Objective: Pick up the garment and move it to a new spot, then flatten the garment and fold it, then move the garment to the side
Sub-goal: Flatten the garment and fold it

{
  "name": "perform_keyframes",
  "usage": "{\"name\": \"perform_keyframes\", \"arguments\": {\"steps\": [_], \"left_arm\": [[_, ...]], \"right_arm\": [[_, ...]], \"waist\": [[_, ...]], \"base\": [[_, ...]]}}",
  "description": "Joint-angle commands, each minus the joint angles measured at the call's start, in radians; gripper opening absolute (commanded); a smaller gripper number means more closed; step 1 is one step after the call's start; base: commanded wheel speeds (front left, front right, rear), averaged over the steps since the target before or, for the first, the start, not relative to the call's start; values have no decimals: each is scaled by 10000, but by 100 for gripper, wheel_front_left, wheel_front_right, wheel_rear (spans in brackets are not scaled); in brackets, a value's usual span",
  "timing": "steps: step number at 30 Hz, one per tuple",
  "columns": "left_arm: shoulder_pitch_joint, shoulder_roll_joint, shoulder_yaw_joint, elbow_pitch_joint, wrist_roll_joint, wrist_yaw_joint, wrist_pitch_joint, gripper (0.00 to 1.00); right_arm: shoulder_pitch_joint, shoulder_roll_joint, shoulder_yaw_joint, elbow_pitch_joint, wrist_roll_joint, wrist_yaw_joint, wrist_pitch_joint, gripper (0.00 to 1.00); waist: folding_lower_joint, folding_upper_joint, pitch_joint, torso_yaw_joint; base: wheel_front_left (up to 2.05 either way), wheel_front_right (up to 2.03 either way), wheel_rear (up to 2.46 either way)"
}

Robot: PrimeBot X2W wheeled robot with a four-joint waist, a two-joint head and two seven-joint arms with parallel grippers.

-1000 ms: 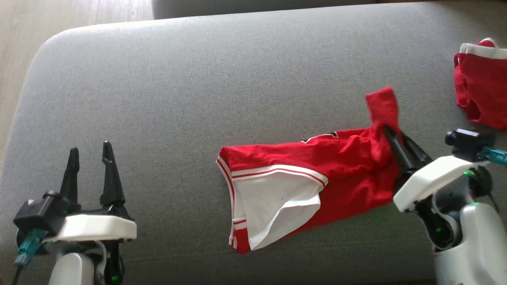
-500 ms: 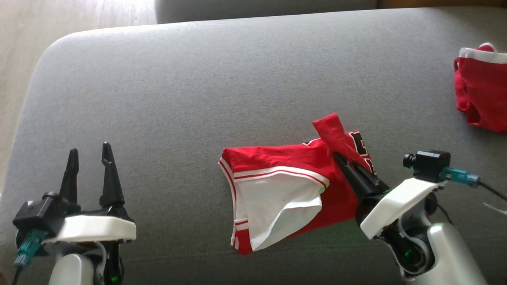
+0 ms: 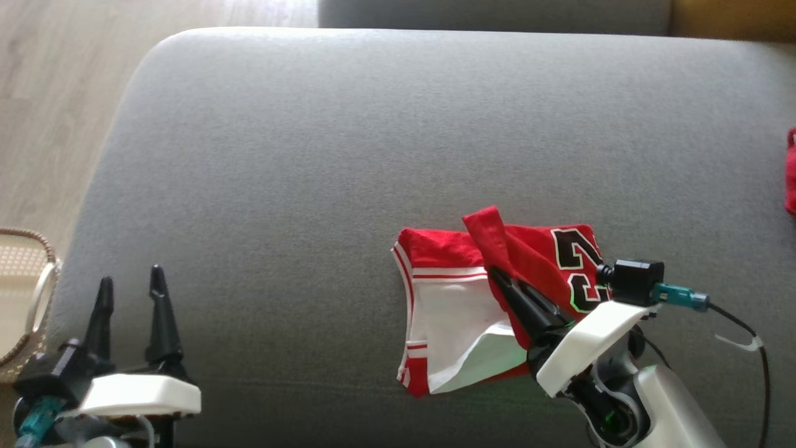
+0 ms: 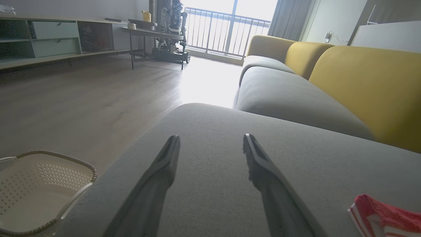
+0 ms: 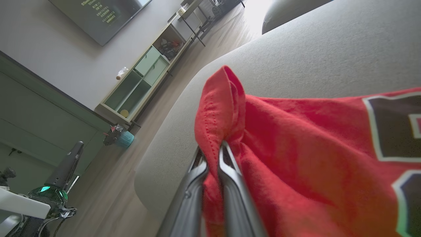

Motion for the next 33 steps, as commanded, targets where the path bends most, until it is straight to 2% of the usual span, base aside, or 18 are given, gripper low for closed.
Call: {"name": "perform_keyframes", "arguments": {"steps": [1, 12, 22, 23, 24, 25, 33], "left_arm": [[-268, 81, 450, -331, 36, -20, -122, 100], [-157, 81, 346, -286, -76, 13, -122, 100], [-317, 81, 164, -203, -152, 108, -122, 100], [-335, 81, 153, -193, -156, 112, -122, 100], [-348, 81, 150, -186, -159, 115, -122, 100], [-359, 81, 148, -180, -163, 117, -122, 100], [-349, 81, 25, -105, -242, 152, -122, 100]], "right_arm": [[-165, 64, 261, -318, 50, 0, -101, 0], [-65, 64, 558, 354, 124, 0, -263, 0], [-536, 64, 1188, 1093, 786, 0, -601, 0], [-584, 64, 1231, 1191, 867, 0, -662, 19], [-640, 64, 1285, 1284, 911, 0, -734, 73], [-691, 64, 1365, 1349, 1013, 0, -803, 100], [-1079, 64, 2234, 1428, 2432, 0, -1614, 100]], "waist": [[0, 0, -44, 147], [0, 0, -9, 522], [0, 0, 205, 544], [0, 0, 211, 548], [0, 0, 218, 546], [0, 0, 226, 544], [0, 0, 192, 470]], "base": [[0, 0, 0], [0, 0, 0], [0, 0, 0], [0, 0, 0], [0, 0, 0], [0, 0, 0], [0, 0, 0]]}}
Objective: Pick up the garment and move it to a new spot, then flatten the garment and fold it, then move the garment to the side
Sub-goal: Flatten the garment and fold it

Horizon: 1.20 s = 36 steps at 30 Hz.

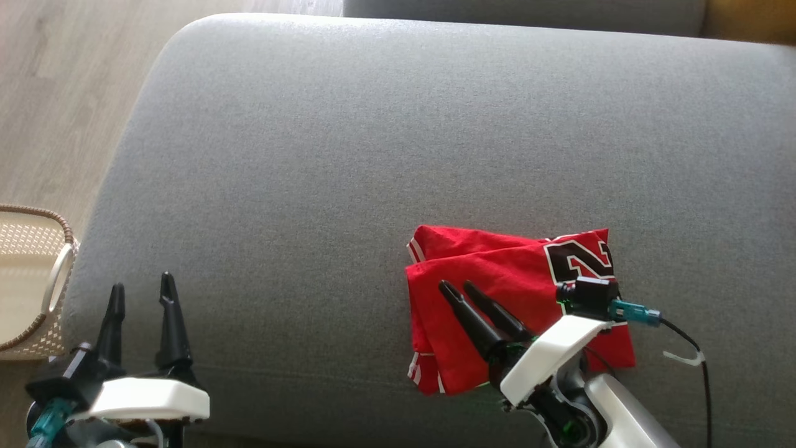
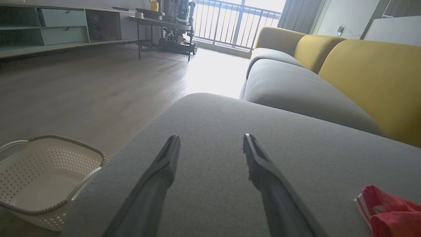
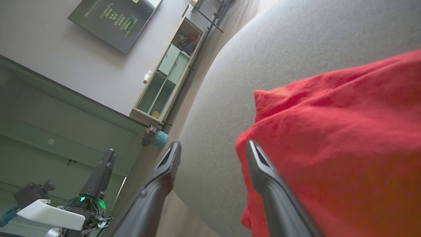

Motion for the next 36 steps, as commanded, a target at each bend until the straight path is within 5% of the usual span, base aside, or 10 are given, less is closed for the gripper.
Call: {"name": "perform_keyframes", "arguments": {"steps": [1, 12, 21, 28, 36], "left_arm": [[-443, 77, 215, -262, -53, 64, -122, 100], [-370, 77, 303, -435, -56, 70, -122, 100], [-507, 77, 242, -829, -31, 86, -122, 100], [-747, 77, 86, -936, 52, 141, -122, 100], [-895, 77, -456, -675, 121, 194, -122, 100]], "right_arm": [[-489, 78, 348, -319, 134, 0, -248, 100], [-923, 77, -1453, -314, -2243, 0, -675, 100], [-312, -151, -4182, -2944, -5823, 0, -424, 100], [239, -202, -4501, -4103, -7442, 0, -906, 100], [685, -2, -5037, -3777, -8321, 0, -2147, 100]], "waist": [[-1, 0, -2, -40], [-1, 0, -164, -530], [-1, 0, -51, -1221], [-1, 0, 98, -1980], [-1, 0, 134, -2649]], "base": [[0, 0, 0], [0, 0, 0], [0, 0, 0], [0, 0, 0], [0, 0, 0]]}}
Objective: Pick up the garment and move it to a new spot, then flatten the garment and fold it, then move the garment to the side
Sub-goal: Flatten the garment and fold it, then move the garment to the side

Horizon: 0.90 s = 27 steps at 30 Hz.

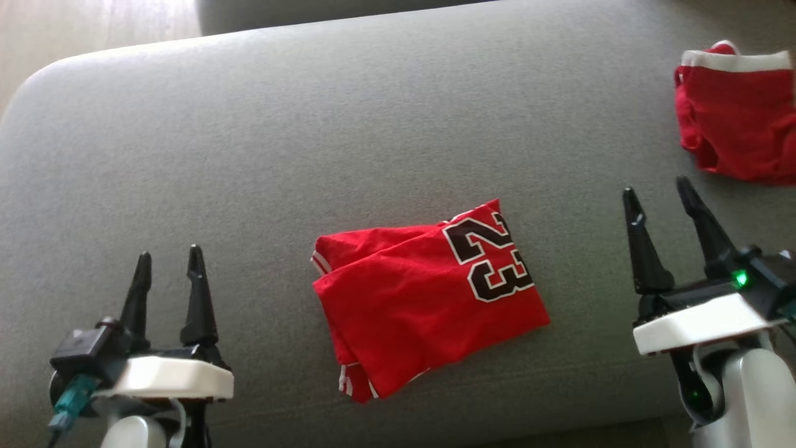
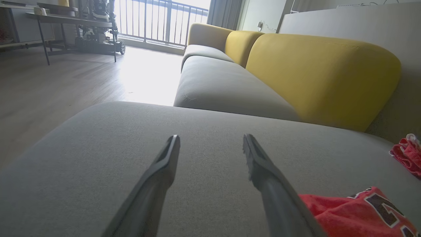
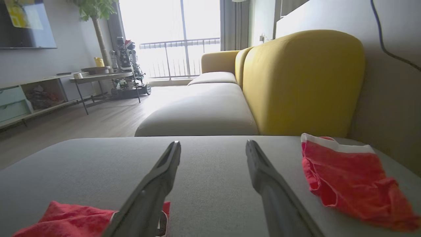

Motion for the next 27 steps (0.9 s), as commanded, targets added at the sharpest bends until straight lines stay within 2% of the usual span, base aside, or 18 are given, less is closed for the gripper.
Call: {"name": "perform_keyframes", "arguments": {"steps": [1, 9, 27], "left_arm": [[-435, 81, 168, -285, 65, 134, -122, 100], [-369, 81, -180, -243, -160, 384, -122, 100], [-457, 81, -269, -243, -279, 551, -122, 100]], "right_arm": [[-114, 63, 71, -189, 3, -2, -307, 100], [77, 114, -276, 329, -349, -2, -924, 100], [50, 121, -376, 538, -165, -2, -981, 100]], "waist": [[-1, -1, 4, -158], [-1, -1, 88, -182], [-1, -1, 209, 77]], "base": [[0, 0, 0], [0, 0, 0], [0, 0, 0]]}}
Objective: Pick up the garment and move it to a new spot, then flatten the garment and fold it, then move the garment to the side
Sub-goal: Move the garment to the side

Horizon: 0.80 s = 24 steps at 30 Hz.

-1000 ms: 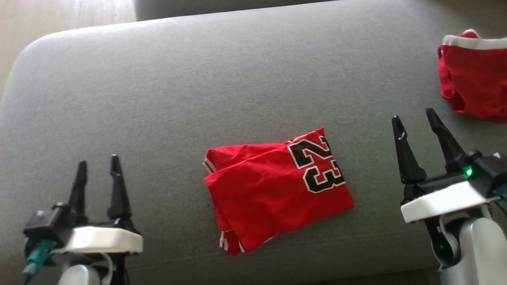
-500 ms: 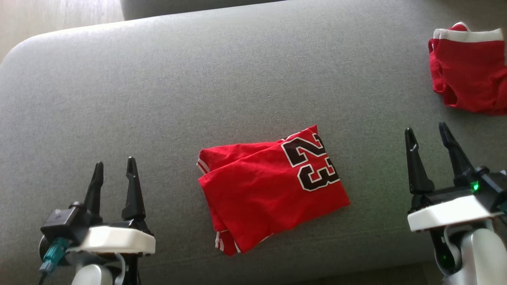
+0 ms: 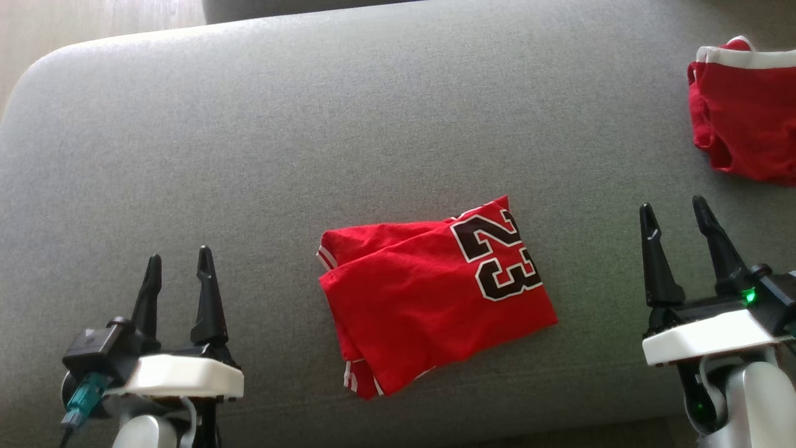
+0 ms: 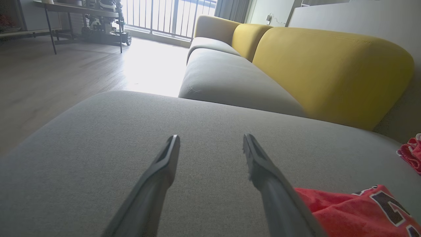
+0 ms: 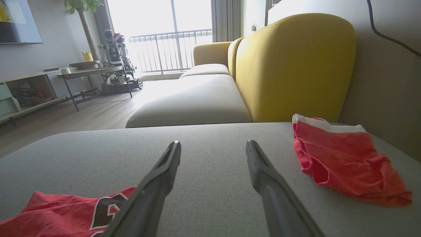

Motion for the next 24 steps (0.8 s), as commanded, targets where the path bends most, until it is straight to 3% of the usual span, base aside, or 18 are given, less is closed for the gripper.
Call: {"name": "perform_keyframes", "arguments": {"steps": [1, 9, 15, 24], "left_arm": [[-441, 75, 279, -281, -41, 29, -122, 100], [-536, 75, 183, -249, -86, -14, -122, 100], [-657, 75, 168, -217, -98, -53, -122, 100], [-836, 75, -7, -8, -195, -105, -122, 100]], "right_arm": [[-186, -4, 268, -292, -3, -2, -90, 100], [-221, -3, 581, -184, 185, -2, -90, 100], [-267, -3, 1796, 400, 492, -2, 72, 100], [-464, -38, 2552, 1304, 766, -2, 788, 100]], "waist": [[0, -1, 3, 16], [0, -1, 204, 226], [0, -1, 484, 427], [0, -1, 733, 826]], "base": [[0, 0, 0], [0, 0, 0], [0, 0, 0], [0, 0, 0]]}}
